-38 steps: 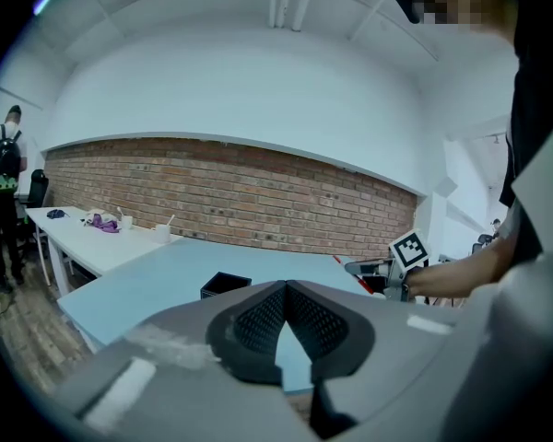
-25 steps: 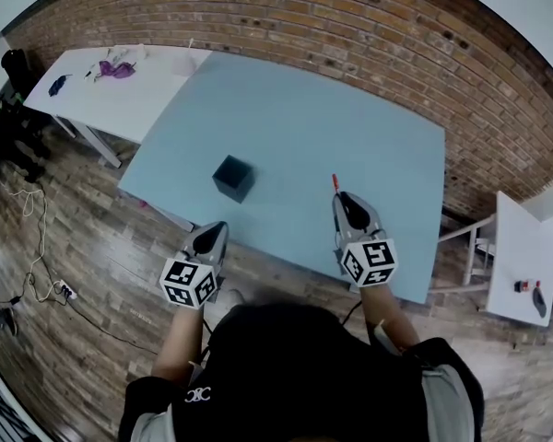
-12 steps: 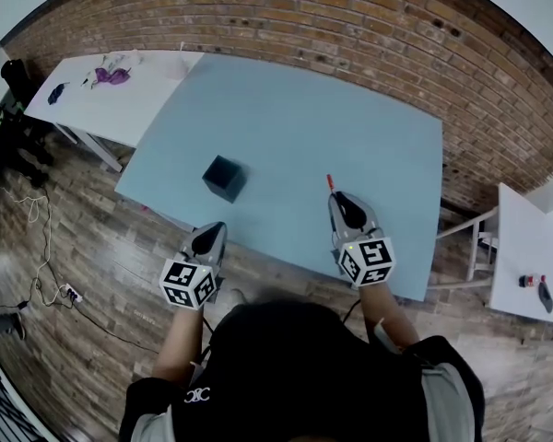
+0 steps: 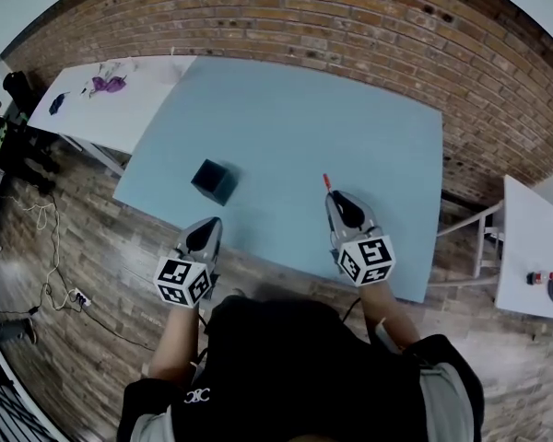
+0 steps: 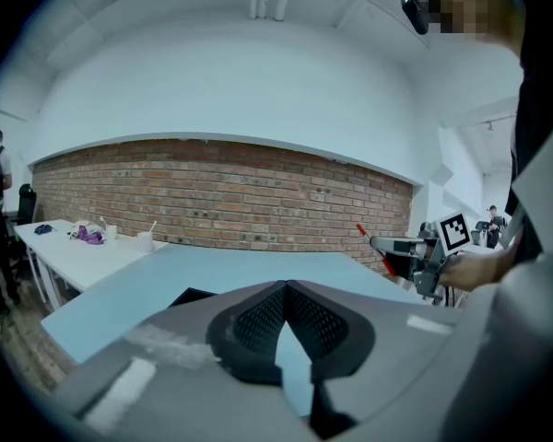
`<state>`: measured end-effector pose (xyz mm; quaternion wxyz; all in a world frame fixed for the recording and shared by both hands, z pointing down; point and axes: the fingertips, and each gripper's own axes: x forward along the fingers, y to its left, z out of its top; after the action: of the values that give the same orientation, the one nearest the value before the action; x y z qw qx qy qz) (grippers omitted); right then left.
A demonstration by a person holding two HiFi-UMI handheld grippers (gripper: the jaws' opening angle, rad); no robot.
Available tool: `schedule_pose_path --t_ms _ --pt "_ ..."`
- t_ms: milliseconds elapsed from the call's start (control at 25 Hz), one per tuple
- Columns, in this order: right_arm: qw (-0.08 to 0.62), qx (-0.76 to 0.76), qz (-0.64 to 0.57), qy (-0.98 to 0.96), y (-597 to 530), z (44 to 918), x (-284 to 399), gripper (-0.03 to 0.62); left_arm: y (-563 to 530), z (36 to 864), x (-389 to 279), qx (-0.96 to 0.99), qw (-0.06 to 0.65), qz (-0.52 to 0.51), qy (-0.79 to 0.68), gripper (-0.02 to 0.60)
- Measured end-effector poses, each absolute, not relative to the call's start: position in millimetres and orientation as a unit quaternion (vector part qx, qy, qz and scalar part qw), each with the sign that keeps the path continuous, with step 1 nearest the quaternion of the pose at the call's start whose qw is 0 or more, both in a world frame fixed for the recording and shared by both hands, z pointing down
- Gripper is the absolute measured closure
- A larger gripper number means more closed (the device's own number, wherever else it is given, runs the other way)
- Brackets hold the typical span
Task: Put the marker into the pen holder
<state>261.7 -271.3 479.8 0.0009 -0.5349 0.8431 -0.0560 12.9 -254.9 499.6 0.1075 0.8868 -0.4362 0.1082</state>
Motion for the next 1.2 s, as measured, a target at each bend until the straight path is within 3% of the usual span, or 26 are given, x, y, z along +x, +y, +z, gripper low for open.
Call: schedule_pose_path --t_ms 320,600,1200 --pt "0.017 -0.552 -0.067 0.831 -291 487 252 0.546 -297 483 16 0.904 0.072 0.125 -0.403 0.575" --pt "0.019 -0.614 -0.067 0.786 -323 490 226 0.546 -348 484 -20 0.928 0.060 0.124 -0.345 0.575" --pt "-0.037 -0.709 -0.063 0.701 -333 473 73 0.546 -429 504 -190 0.961 0.107 0.092 -0.239 0.575"
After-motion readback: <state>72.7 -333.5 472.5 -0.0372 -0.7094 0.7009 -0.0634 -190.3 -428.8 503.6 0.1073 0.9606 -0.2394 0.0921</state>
